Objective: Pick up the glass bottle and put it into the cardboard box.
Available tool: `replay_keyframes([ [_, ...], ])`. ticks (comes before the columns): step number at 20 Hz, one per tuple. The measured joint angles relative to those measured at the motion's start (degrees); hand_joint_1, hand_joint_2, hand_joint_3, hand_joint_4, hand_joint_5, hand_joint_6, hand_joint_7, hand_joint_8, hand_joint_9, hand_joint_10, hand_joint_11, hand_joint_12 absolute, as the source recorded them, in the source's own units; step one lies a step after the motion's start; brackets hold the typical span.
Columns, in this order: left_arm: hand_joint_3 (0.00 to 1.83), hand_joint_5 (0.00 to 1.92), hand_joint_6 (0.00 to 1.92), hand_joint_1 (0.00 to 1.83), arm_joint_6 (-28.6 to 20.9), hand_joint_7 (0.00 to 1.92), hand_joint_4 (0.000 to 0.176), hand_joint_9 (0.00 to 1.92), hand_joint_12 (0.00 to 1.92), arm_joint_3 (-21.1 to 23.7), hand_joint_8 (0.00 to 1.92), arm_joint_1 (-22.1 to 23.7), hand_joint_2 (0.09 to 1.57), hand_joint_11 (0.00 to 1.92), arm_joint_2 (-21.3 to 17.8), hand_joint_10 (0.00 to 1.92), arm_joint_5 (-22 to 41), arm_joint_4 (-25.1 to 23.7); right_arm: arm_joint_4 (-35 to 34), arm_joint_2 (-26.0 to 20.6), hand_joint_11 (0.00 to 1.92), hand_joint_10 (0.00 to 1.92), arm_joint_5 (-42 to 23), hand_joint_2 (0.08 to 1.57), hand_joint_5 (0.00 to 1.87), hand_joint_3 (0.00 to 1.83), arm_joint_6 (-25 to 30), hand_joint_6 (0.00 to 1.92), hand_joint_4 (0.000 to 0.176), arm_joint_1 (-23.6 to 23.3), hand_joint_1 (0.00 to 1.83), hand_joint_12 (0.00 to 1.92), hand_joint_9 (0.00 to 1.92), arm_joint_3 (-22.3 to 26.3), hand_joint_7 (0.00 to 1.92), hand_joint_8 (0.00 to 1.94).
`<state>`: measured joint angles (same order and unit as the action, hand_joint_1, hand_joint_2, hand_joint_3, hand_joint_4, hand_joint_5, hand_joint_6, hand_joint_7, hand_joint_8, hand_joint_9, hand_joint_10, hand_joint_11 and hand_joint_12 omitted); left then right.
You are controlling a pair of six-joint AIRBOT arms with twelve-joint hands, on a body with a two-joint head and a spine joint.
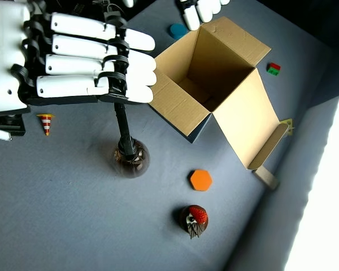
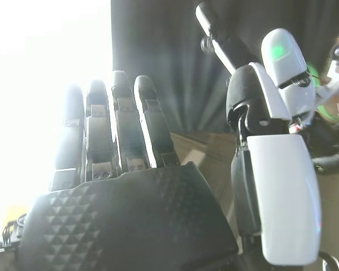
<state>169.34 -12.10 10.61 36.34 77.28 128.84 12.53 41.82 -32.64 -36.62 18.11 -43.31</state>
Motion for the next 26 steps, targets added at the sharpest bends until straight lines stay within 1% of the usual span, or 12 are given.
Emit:
replay_keyframes([
  [1, 0.00, 0.04, 0.00, 0.05, -0.8, 0.04, 0.015, 0.01, 0.00, 0.7, 0.00, 0.1, 1.21, 0.00, 0.3, 0.00, 1.3, 0.3, 2.3, -0.3, 0.00, 0.02, -0.5, 1.09, 0.15, 0.00, 4.1, 0.00, 0.000, 0.0, 0.39, 0.24, 0.13, -1.2, 0.20, 0.00],
  [2, 0.01, 0.04, 0.00, 0.02, -1.7, 0.03, 0.013, 0.01, 0.00, 1.6, 0.00, 0.3, 1.22, 0.00, 0.6, 0.00, 2.6, 1.1, 6.3, -0.4, 0.00, 0.02, 0.2, 1.01, 0.13, 0.00, 10.1, 0.00, 0.000, -1.0, 0.65, 0.15, 0.12, -2.9, 0.18, 0.00],
  [3, 0.01, 0.05, 0.00, 0.00, -2.1, 0.03, 0.012, 0.00, 0.00, 2.8, 0.00, 0.7, 1.22, 0.00, 0.7, 0.00, 4.0, 1.9, 11.3, -0.2, 0.00, 0.01, 2.1, 0.99, 0.12, 0.00, 17.6, 0.00, 0.000, -2.7, 0.78, 0.03, 0.11, -4.9, 0.17, 0.00],
  [5, 0.00, 0.05, 0.00, 0.00, -3.1, 0.01, 0.008, 0.00, 0.00, 4.6, 0.00, 0.5, 1.21, 0.00, 1.1, 0.00, 5.9, 2.1, 17.7, 1.1, 0.00, 0.00, 4.8, 0.97, 0.12, 0.00, 28.7, 0.00, 0.000, -4.5, 1.04, 0.00, 0.08, -8.3, 0.15, 0.00],
  [6, 0.00, 0.05, 0.00, 0.00, -4.1, 0.00, 0.005, 0.00, 0.00, 5.4, 0.00, 0.0, 1.21, 0.00, 1.1, 0.00, 6.2, 2.2, 19.7, 1.6, 0.00, 0.00, 5.9, 0.98, 0.12, 0.00, 31.8, 0.00, 0.000, -4.5, 1.14, 0.00, 0.05, -9.4, 0.13, 0.00],
  [9, 0.00, 0.04, 0.00, 0.00, -10.4, 0.00, 0.000, 0.00, 0.00, 8.1, 0.00, -2.8, 1.19, 0.00, 1.3, 0.00, 7.2, 2.6, 25.7, 2.8, 0.00, 0.00, 10.7, 0.98, 0.07, 0.00, 33.8, 0.00, 0.000, -4.5, 1.22, 0.00, 0.00, -11.9, 0.08, 0.00],
  [13, 0.00, 0.04, 0.00, 0.00, -12.1, 0.00, 0.000, 0.00, 0.00, 9.0, 0.00, -5.2, 1.19, 0.00, 1.3, 0.00, 7.3, 2.6, 33.0, 4.0, 0.00, 0.00, 11.6, 0.97, 0.04, 0.00, 41.3, 0.00, 0.000, -5.2, 1.23, 0.00, 0.00, -13.5, 0.06, 0.00],
  [15, 0.00, 0.03, 0.00, 0.00, -16.4, 0.00, 0.000, 0.00, 0.00, 9.4, 0.00, -10.1, 1.19, 0.00, 1.3, 0.00, 5.5, -1.1, 39.6, 4.8, 0.00, 0.00, 12.9, 0.97, 0.04, 0.00, 47.4, 0.00, 0.000, -6.4, 1.22, 0.00, 0.00, -14.0, 0.06, 0.00],
  [18, 0.00, 0.01, 0.00, 0.00, -21.8, 0.00, 0.000, 0.00, 0.00, 10.0, 0.00, -17.2, 1.21, 0.00, 1.3, 0.00, 2.9, -2.9, 44.8, 5.0, 0.00, 0.00, 14.0, 0.97, 0.05, 0.00, 51.9, 0.00, 0.000, -6.5, 1.22, 0.00, 0.00, -14.6, 0.06, 0.00],
  [21, 0.02, 0.01, 0.00, 0.00, -24.4, 0.00, 0.000, 0.00, 0.00, 9.9, 0.00, -20.9, 1.25, 0.00, 1.3, 0.00, 1.0, -6.8, 59.3, 5.9, 0.00, 0.00, 16.3, 0.97, 0.05, 0.00, 66.0, 0.00, 0.000, -9.3, 1.22, 0.00, 0.00, -15.7, 0.06, 0.00],
  [23, 0.03, 0.00, 0.00, 0.00, -26.2, 0.00, 0.000, 0.00, 0.00, 8.8, 0.00, -23.4, 1.27, 0.00, 1.3, 0.00, -0.9, -9.7, 60.6, 7.0, 0.00, 0.00, 16.6, 0.97, 0.05, 0.00, 67.8, 0.00, 0.000, -9.0, 1.22, 0.00, 0.00, -16.3, 0.06, 0.00],
  [26, 0.02, 0.00, 0.00, 0.00, -32.0, 0.00, 0.000, 0.00, 0.00, 6.8, 0.00, -28.8, 1.27, 0.00, 2.2, 0.00, -3.1, -13.7, 61.1, 8.2, 0.00, 0.00, 17.0, 0.97, 0.05, 0.00, 67.9, 0.00, 0.000, -8.9, 1.21, 0.00, 0.00, -17.1, 0.06, 0.00],
])
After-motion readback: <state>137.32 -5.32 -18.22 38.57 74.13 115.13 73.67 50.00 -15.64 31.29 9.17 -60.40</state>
